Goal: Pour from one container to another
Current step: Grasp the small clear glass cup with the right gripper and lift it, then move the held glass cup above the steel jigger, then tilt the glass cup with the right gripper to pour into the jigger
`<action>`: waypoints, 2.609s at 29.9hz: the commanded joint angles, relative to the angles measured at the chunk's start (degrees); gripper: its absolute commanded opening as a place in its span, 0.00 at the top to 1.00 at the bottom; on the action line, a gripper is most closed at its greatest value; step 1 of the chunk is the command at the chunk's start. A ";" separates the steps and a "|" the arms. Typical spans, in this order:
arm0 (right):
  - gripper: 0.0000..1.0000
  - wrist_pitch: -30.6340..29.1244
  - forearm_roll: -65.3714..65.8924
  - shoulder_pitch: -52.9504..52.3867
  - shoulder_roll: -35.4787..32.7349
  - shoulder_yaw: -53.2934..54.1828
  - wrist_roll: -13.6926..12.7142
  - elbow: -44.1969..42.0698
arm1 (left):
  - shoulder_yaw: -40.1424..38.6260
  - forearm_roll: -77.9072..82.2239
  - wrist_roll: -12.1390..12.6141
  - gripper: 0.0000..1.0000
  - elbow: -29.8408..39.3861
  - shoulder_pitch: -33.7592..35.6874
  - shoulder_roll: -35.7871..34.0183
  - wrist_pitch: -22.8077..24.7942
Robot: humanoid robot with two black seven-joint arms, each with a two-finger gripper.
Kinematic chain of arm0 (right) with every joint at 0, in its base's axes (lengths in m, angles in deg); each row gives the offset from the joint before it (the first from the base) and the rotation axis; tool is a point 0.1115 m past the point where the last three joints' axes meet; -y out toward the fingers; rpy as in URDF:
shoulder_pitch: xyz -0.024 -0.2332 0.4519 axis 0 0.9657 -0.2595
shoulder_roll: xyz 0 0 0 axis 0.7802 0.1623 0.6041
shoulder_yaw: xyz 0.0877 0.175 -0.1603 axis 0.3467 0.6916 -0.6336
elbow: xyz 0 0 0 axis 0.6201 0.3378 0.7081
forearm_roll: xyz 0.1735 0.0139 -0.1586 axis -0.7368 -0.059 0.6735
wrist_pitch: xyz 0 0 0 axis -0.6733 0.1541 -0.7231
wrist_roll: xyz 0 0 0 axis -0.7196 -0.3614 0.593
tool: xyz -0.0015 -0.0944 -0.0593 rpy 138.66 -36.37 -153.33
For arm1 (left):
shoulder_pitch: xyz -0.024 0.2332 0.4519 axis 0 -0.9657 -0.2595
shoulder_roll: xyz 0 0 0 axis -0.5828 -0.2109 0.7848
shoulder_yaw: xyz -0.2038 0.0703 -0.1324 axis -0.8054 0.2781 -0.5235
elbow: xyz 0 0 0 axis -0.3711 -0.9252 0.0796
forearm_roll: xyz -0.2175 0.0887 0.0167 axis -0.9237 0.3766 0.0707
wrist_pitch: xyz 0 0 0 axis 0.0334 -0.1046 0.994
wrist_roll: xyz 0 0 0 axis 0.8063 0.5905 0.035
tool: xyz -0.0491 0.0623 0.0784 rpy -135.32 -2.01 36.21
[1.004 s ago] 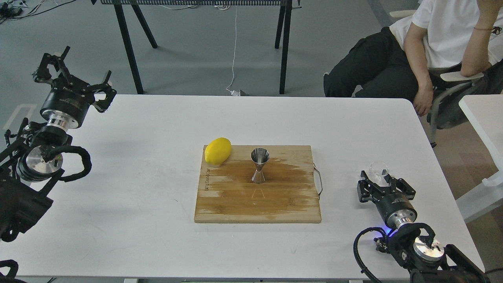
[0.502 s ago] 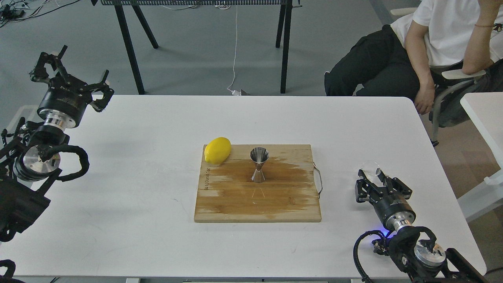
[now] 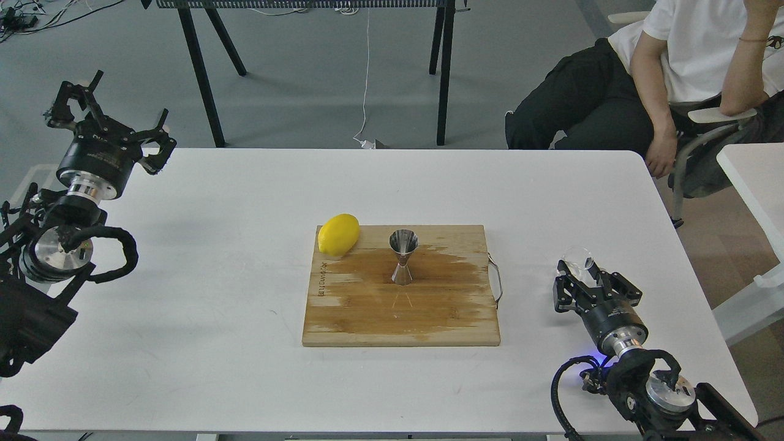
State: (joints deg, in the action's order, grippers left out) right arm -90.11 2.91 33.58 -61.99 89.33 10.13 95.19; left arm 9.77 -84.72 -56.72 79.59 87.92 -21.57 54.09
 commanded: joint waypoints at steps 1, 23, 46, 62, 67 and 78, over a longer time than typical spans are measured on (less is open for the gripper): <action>0.73 0.47 0.08 2.50 -2.25 -0.34 0.10 7.11 | 0.00 -0.09 0.00 0.00 0.01 0.00 -0.34 0.00; 0.74 18.49 26.52 -9.61 -6.39 -18.44 0.63 30.25 | -0.09 -0.09 -0.96 0.00 0.18 -0.26 -1.57 0.00; 0.74 24.11 49.47 -18.94 -4.46 -31.45 1.33 27.79 | -0.09 -0.09 -1.58 0.00 0.18 -0.61 -1.57 -0.26; 0.74 26.84 61.16 -19.46 -4.54 -34.27 1.42 28.23 | -0.09 -0.09 -1.58 0.00 0.10 -0.70 -1.57 -0.26; 0.74 27.55 62.40 -20.26 -4.54 -34.71 1.33 28.23 | -0.09 -0.17 -1.58 0.00 0.10 -1.14 -1.92 0.00; 0.74 29.22 68.11 -21.84 -4.81 -37.43 1.42 28.14 | -0.09 -0.17 -1.58 0.00 0.10 -1.23 -2.10 -0.09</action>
State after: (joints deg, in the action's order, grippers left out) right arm -61.52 69.88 11.84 -66.66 52.89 11.52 123.39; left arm 9.68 -84.90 -58.31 79.68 86.70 -23.66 54.09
